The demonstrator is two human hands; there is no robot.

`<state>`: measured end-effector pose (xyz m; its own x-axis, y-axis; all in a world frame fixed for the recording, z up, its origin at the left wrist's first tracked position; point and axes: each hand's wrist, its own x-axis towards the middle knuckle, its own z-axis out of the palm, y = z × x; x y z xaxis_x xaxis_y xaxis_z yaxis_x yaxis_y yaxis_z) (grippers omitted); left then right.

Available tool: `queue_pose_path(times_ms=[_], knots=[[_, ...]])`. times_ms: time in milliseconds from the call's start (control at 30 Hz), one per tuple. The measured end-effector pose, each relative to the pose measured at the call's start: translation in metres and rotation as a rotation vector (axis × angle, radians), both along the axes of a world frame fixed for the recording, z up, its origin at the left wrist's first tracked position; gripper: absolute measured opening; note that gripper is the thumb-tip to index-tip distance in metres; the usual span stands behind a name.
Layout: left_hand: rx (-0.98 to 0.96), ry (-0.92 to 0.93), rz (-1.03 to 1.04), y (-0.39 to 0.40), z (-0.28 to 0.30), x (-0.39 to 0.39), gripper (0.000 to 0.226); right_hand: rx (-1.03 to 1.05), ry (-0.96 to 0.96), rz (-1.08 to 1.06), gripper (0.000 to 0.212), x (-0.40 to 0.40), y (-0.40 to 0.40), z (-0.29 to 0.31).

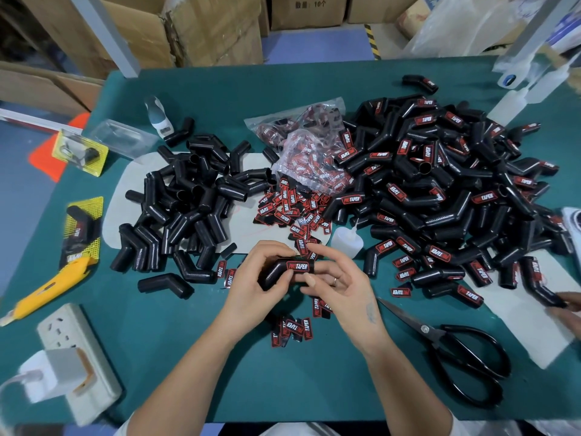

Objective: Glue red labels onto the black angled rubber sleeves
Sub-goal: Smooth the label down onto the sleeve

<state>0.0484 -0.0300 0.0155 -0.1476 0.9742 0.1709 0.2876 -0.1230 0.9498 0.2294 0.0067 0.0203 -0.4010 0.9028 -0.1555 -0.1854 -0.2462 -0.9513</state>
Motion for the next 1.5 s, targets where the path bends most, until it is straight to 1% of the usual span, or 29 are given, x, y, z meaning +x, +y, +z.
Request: queue_pose_path(times_ms=[67,167,233,300,400,433,500,733,900,1000,1067,1167,1333,1500], knots=[[0.011,-0.034,0.022,-0.002,-0.001,0.005,0.034,0.015,-0.018,-0.011,0.041,-0.001,-0.001,0.000],[0.048,0.010,0.034,-0.003,-0.002,0.008,0.060,0.021,-0.032,-0.001,0.048,-0.004,-0.002,-0.004],[0.070,0.039,0.017,-0.004,-0.002,0.009,0.072,0.022,-0.045,-0.005,0.051,-0.007,-0.003,-0.007],[0.085,0.061,0.008,-0.004,-0.003,0.009,0.071,0.016,-0.047,-0.038,0.051,-0.009,-0.004,-0.009],[0.106,0.097,0.009,-0.006,-0.005,0.012,0.053,0.004,-0.057,-0.091,0.050,-0.010,-0.003,-0.011],[0.107,0.109,0.009,-0.006,-0.005,0.013,0.051,0.005,-0.057,-0.095,0.050,-0.010,-0.003,-0.012],[0.093,0.102,0.018,-0.006,-0.003,0.015,0.057,0.017,-0.057,-0.097,0.050,-0.009,-0.003,-0.015],[0.073,-0.022,0.036,-0.007,-0.001,0.018,0.075,0.022,-0.024,-0.118,0.050,-0.009,-0.003,-0.015],[0.041,-0.077,0.046,-0.006,-0.001,0.019,0.069,0.042,-0.015,-0.137,0.048,-0.009,-0.003,-0.011],[0.022,-0.062,0.022,-0.004,-0.003,0.017,0.053,0.049,-0.009,-0.131,0.049,-0.009,-0.003,-0.012],[0.024,0.002,0.010,-0.002,-0.004,0.015,0.039,0.049,-0.009,-0.121,0.051,-0.009,-0.004,-0.013],[0.030,0.037,-0.001,0.000,-0.006,0.012,0.032,0.072,-0.034,-0.119,0.054,-0.011,-0.005,-0.015],[0.009,-0.090,0.014,-0.001,-0.006,0.017,0.020,0.086,-0.072,-0.143,0.055,-0.013,-0.006,-0.019],[-0.015,-0.210,0.037,-0.001,-0.007,0.022,0.015,0.103,-0.092,-0.148,0.059,-0.012,-0.006,-0.022]])
